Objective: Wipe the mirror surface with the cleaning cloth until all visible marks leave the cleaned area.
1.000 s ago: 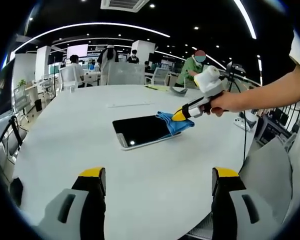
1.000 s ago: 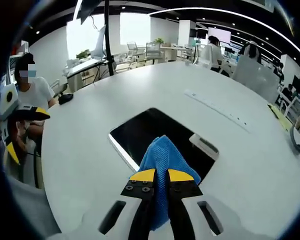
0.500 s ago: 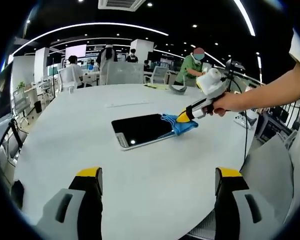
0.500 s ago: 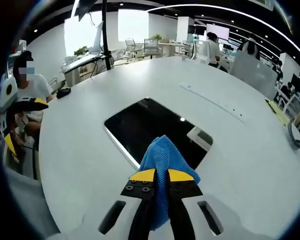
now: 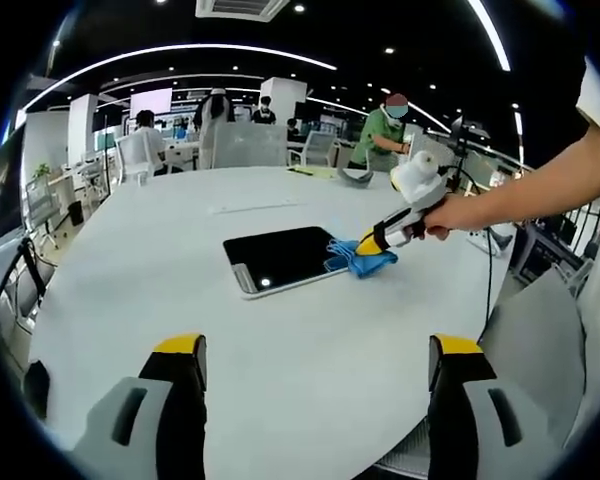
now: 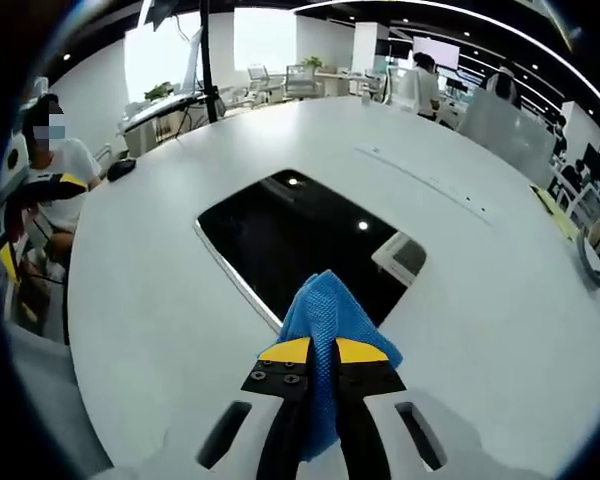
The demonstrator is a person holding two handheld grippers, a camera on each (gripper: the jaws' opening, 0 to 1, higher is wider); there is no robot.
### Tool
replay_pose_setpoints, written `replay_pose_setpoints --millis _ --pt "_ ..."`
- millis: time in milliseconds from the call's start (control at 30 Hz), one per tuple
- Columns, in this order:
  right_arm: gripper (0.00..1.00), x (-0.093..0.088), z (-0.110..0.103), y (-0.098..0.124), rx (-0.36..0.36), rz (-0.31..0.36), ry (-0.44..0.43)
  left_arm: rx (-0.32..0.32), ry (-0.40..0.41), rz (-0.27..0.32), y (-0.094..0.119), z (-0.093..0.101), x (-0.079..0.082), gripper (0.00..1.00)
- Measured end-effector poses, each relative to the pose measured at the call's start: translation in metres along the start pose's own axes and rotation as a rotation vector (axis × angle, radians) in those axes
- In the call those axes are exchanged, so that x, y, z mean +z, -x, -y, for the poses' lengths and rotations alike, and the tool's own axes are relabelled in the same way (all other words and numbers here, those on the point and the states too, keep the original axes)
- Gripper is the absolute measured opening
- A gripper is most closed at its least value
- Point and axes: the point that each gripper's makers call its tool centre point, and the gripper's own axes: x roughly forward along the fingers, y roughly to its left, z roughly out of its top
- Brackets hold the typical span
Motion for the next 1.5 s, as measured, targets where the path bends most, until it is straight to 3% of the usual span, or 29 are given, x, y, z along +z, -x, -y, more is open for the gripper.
replay_pose_setpoints --millis 700,1500 --pt "0.03 -0.005 -0.001 -0.011 0.010 -0.021 -0.012 0.004 0.012 -0.008 -0.001 -0.001 -0.002 0.91" --pt "0.03 0.007 0.012 -0.022 -0.001 -0.023 0.009 0.008 0.022 -0.008 -0.002 -0.004 -0.002 0.90"
